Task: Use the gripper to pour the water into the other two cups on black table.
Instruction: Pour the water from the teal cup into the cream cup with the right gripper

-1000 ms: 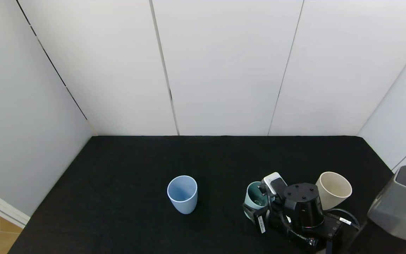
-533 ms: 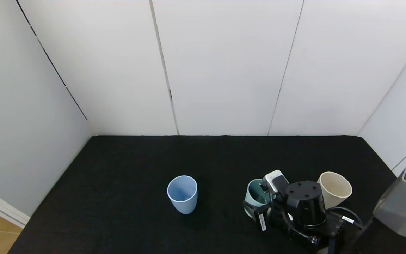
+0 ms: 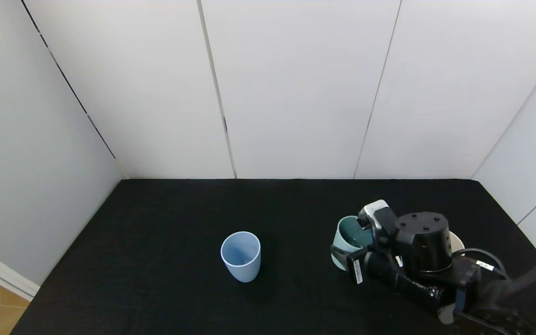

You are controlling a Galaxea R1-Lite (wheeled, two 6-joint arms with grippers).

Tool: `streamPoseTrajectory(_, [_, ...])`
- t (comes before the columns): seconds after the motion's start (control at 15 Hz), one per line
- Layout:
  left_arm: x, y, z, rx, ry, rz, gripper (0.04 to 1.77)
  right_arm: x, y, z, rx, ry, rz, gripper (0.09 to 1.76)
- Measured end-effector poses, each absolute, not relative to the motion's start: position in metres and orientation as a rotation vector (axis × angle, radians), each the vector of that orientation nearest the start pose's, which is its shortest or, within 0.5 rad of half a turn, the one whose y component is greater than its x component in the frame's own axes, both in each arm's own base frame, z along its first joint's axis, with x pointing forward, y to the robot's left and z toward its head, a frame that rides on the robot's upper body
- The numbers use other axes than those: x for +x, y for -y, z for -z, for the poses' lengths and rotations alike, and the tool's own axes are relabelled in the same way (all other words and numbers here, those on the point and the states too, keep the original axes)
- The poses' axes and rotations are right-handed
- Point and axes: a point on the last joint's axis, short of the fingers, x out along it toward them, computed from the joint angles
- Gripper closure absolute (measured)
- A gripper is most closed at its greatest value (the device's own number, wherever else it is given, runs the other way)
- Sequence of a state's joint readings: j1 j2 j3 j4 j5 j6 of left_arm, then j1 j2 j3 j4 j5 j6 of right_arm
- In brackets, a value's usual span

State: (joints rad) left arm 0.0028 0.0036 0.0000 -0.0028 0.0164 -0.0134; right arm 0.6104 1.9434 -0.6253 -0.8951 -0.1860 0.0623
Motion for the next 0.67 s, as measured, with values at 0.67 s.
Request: streamPoseTrajectory(0.67, [-0.023,0.0,-0.076,-0.013,-0.001,-0.019,0.09,0.264,-0.113,-0.174,-0.14,-0.335,-0.25,0.66])
